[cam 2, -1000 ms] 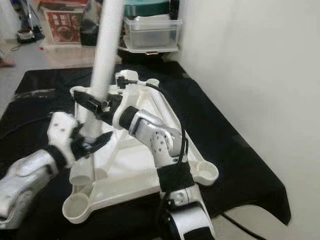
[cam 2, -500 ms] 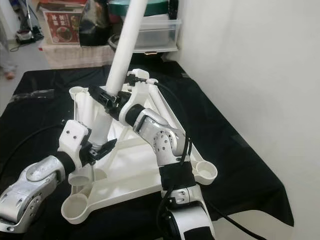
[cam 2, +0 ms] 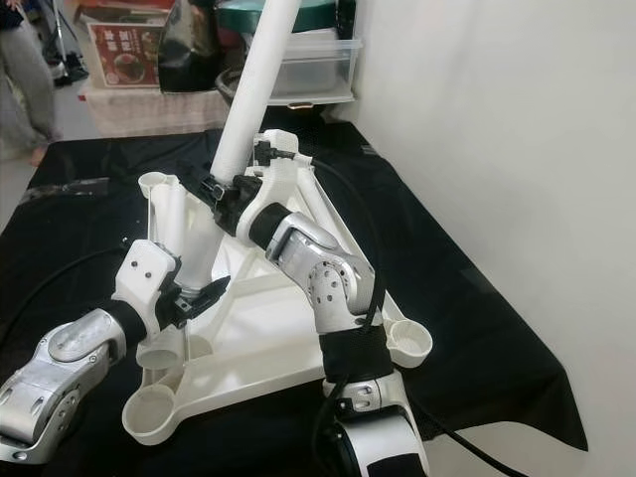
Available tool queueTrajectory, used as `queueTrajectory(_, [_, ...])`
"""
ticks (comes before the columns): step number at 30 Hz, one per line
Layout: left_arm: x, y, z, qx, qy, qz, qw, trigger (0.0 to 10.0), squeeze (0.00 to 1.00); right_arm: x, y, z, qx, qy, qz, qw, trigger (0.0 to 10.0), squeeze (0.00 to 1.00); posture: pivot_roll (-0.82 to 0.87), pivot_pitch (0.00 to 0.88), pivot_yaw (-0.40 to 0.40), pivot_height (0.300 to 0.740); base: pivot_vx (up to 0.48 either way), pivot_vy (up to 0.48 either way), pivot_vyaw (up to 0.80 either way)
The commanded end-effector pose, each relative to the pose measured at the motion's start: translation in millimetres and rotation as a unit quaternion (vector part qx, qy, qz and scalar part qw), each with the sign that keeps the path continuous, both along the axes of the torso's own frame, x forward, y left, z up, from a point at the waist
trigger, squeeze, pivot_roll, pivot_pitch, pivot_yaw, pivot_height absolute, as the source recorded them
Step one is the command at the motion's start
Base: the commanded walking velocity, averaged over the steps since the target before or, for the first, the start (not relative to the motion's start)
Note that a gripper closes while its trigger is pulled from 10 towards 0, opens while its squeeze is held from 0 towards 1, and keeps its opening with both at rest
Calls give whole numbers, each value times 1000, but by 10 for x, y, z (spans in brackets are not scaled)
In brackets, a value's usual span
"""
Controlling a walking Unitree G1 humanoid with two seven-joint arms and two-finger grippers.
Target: Building children table
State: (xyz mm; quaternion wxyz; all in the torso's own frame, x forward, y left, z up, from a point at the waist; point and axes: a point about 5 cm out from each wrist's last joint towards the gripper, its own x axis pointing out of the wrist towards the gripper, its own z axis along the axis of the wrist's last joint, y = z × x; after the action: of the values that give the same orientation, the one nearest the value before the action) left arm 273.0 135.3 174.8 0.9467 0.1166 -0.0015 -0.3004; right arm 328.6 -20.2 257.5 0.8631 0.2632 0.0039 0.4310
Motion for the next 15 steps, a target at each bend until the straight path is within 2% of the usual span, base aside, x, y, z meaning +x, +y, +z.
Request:
queueTrajectory(1, [-36, -109, -97, 16, 17, -36, 999, 10000, 0, -217, 309, -99, 31, 18, 83, 996, 0, 0, 22, 0, -38, 740, 0, 0, 0])
queueTrajectory(9, [-50, -133, -110, 16, 17, -39, 999, 10000, 0, -220, 311, -113, 30, 18, 78, 996, 0, 0, 22, 0, -37, 740, 0, 0, 0])
queueTrajectory(10, [-38, -126, -106, 16, 13, -36, 999, 10000, 173, -219, 310, -115, 29, 17, 75, 997, 0, 0, 19, 0, -36, 740, 0, 0, 0])
queueTrajectory(11, [-38, -126, -106, 16, 13, -36, 999, 10000, 173, -219, 310, -115, 29, 17, 75, 997, 0, 0, 19, 0, -36, 740, 0, 0, 0])
queueTrajectory(12, [-24, -107, -91, 10, 7, -29, 999, 10000, 1000, -215, 304, -120, 28, 17, 73, 997, 0, 0, 19, 0, -36, 740, 0, 0, 0])
queueTrajectory(15, [-13, -86, -75, 6, 3, -24, 1000, 10000, 1000, -208, 296, -124, 28, 17, 70, 997, 0, 0, 19, 0, -36, 740, 0, 0, 0])
